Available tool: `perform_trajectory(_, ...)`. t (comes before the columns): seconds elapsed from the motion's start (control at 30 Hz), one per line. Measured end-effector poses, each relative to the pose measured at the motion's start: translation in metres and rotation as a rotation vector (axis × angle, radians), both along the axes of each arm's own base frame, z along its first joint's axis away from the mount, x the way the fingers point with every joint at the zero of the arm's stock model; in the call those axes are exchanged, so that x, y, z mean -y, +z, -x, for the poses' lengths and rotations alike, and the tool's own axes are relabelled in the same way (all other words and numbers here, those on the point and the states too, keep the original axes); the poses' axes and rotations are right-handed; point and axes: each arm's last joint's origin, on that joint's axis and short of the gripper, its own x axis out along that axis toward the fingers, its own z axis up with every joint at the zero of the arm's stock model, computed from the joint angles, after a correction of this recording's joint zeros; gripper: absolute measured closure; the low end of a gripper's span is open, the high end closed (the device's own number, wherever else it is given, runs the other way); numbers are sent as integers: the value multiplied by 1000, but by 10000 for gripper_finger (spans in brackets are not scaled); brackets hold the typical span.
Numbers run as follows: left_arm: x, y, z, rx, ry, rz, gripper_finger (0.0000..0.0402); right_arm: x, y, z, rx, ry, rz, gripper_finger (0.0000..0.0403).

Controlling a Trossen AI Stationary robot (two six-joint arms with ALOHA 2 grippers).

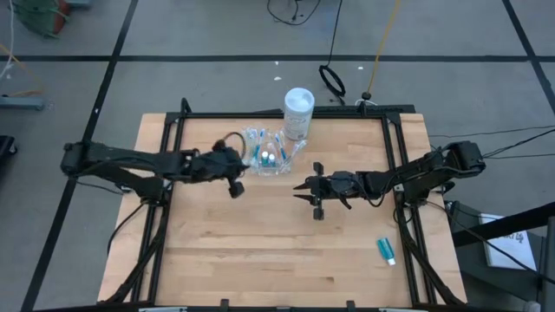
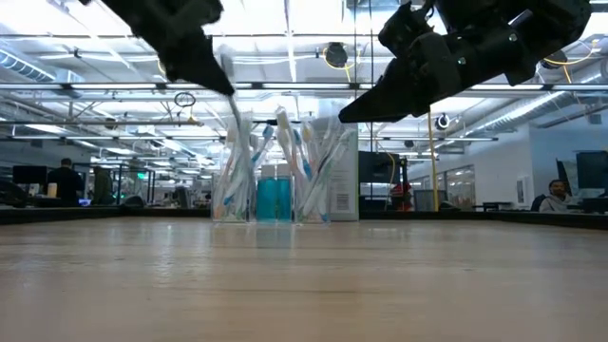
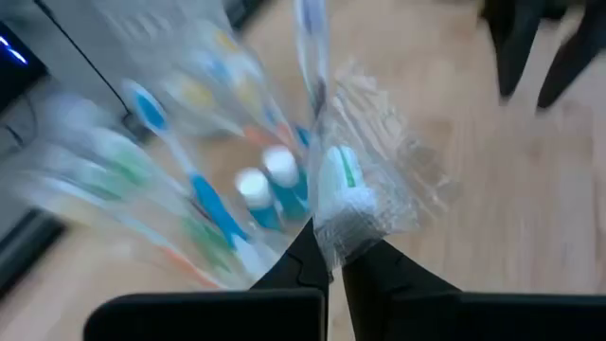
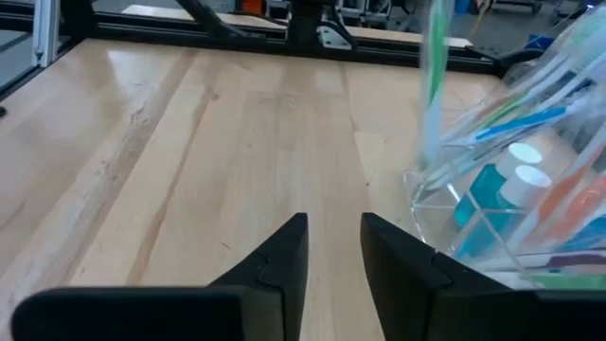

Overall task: Pick & Place toothbrushing station
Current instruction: Put the green toothbrush into the transparent organizer

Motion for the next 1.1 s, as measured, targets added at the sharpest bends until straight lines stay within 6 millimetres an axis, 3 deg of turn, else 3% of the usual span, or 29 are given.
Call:
perform_trajectory(0.27,-7,26,39,39,147,-82,389,0,0,0,3,-10,-29,316)
perform_trajectory(0.4,-14,28,41,39,191,-107,396,0,1,0,15,-20,-58,316)
perform_trajectory(0.77,-34,-7,8,-81,169,23,390,0,1,0,18,-27,-79,316)
perform_trajectory(1.0,-59,-29,0,-148,206,202,388,0,1,0,15,-27,-79,317)
perform_trajectory(1.1,-67,-33,-2,-151,232,198,387,0,0,0,6,-30,-87,316)
